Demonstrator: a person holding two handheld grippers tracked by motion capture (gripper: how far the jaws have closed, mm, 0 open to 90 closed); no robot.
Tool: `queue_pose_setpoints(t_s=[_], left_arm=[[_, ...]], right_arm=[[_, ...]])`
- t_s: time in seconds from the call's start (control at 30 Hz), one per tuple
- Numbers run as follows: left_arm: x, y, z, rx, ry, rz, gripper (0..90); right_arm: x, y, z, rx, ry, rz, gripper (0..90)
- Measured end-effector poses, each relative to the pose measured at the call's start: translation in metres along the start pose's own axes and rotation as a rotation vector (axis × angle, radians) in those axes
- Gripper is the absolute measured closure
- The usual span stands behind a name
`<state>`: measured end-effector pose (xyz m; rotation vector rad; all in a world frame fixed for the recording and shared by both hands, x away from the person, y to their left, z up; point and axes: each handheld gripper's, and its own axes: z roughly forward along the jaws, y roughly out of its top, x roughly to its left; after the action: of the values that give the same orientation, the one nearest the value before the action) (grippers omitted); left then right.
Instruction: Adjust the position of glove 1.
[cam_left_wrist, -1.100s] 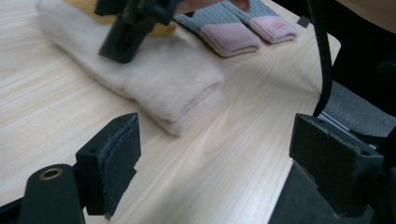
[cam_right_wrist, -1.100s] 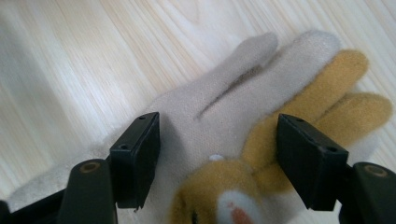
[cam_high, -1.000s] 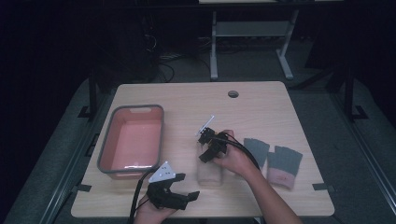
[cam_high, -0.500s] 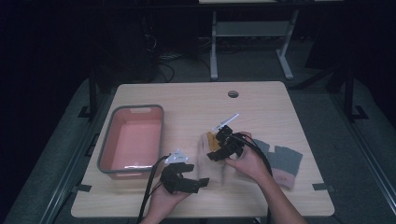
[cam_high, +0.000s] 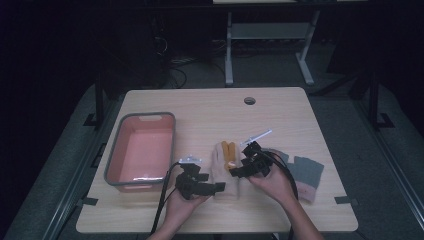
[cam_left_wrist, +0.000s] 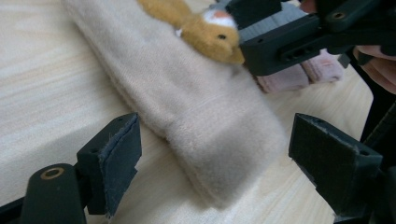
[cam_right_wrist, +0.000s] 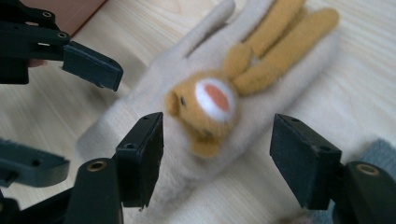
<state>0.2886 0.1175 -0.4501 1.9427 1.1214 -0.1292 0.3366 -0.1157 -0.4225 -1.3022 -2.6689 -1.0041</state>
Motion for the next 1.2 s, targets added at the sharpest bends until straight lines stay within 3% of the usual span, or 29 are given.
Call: queue_pose_setpoints(t_s=[0.03,0.1,0.3,0.5,0.67,0.8,0.9,1.07,1.2], left_arm=[[0.001,0.0,0.002,0.008,-0.008,-0.016,17.4],[0.002,0.0,0.004,0.021,-0.012,-0.031,17.7],[0.005,-0.003,0.01,0.053,0.001,-0.053,23.8],[0.003,-0.004,0.015,0.071,0.002,-0.045,33.7],[0.003,-0.003,0.016,0.081,-0.003,-0.043,40.4],[0.004,-0.003,0.017,0.092,-0.013,-0.042,44.4],[0.004,-0.001,0.018,0.102,-0.019,-0.042,45.8],[0.005,0.001,0.02,0.109,-0.028,-0.056,49.7],[0.008,0.001,0.021,0.107,-0.041,-0.071,51.9]], right_arm=[[-0.001,-0.004,0.0,-0.003,0.012,0.035,36.3],[-0.003,-0.007,0.0,-0.004,0.021,0.06,37.0],[-0.008,-0.014,0.004,-0.015,0.04,0.089,39.4],[-0.014,-0.017,0.014,-0.012,0.098,0.16,40.6],[-0.013,-0.017,0.018,0.001,0.103,0.186,41.0],[-0.016,-0.02,0.022,0.003,0.113,0.241,41.9],[-0.019,-0.026,0.023,-0.02,0.142,0.288,45.7],[-0.018,-0.027,0.025,-0.028,0.15,0.311,50.1],[-0.016,-0.029,0.029,-0.05,0.178,0.36,58.4]])
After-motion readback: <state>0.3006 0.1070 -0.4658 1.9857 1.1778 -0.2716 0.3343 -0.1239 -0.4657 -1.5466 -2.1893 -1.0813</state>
